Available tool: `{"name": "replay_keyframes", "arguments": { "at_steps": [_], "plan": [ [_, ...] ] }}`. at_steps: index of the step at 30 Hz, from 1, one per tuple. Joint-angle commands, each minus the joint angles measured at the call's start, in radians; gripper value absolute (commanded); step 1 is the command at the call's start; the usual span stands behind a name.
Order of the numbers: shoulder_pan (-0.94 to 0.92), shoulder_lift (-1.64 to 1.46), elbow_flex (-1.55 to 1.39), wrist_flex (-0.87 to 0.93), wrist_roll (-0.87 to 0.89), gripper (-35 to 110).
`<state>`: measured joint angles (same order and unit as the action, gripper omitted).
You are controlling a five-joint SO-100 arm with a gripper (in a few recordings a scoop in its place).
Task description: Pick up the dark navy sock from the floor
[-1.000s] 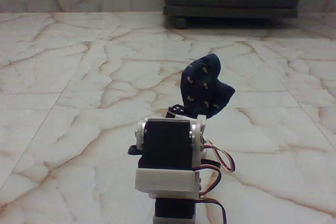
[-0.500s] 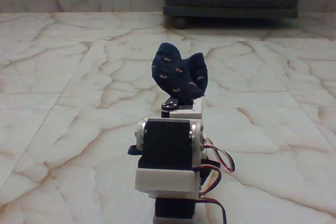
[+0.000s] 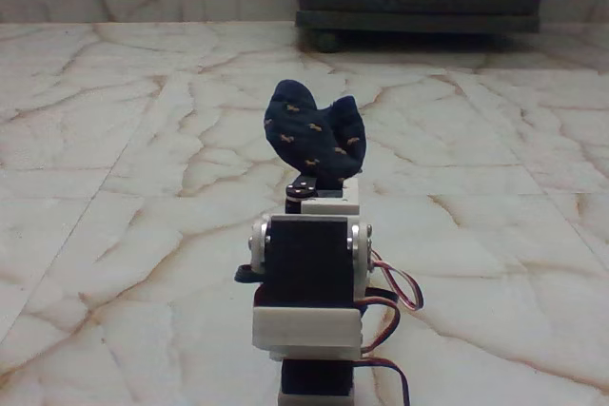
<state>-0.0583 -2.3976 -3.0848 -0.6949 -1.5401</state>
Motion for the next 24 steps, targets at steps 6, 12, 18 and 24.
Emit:
{"name": "replay_keyframes", "arguments": {
  "at_steps": [6,12,18,24],
  "plan": [
    [0.008,-0.026,0.003,-0.005,0.011,0],
    [0.009,-0.026,0.003,-0.008,0.014,0],
    [0.014,-0.026,0.003,-0.009,0.029,0],
    [0.014,-0.026,0.003,-0.014,0.038,0]
  ]
}}
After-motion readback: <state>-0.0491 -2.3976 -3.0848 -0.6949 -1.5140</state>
